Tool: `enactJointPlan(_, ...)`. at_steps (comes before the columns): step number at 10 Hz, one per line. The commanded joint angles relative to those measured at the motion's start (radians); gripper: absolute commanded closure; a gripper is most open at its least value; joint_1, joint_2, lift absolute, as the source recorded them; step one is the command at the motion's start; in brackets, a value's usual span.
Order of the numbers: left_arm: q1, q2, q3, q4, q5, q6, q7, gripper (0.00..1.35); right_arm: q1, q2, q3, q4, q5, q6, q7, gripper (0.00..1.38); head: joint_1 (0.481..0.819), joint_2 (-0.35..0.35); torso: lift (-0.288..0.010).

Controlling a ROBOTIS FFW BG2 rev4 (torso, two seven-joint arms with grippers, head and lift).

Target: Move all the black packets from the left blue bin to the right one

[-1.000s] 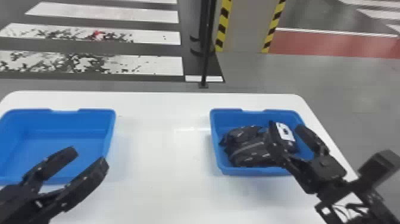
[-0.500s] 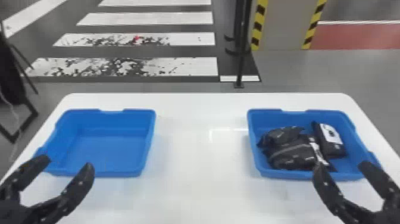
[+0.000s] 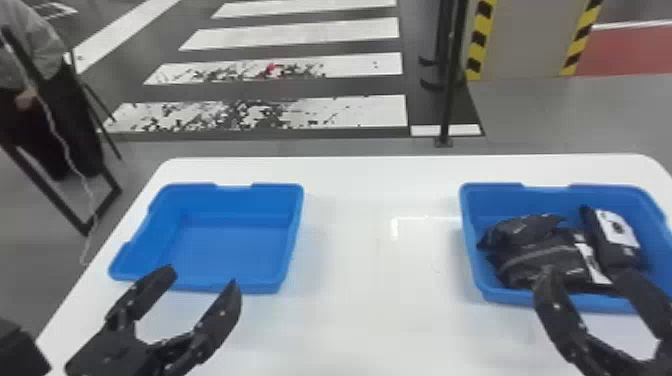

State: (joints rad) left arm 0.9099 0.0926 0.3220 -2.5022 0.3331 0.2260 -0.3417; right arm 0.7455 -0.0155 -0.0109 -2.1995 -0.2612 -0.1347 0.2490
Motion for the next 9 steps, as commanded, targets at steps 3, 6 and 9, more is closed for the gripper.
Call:
enactJointPlan(3,-0.007,0.013,-0.015,0.0,0.014,0.027,0.0,0.2,-0.002,-0.003,0.009,-0.008,0.026,0.002,-0.019,0.13,0.695,0.118,-0.185)
enactJointPlan(6,-0.007,0.013,-0.015,-0.003,0.016,0.032,0.0,0.2,0.013,-0.006,0.009,-0.047,0.052,0.061,-0.046,0.13,0.695,0.113,-0.185)
enactJointPlan(9,-0.002,0.013,-0.009,-0.007,0.018,0.044,0.0,0.2,0.015,-0.004,0.009,-0.052,0.044,0.068,-0.051,0.13,0.695,0.115,-0.185)
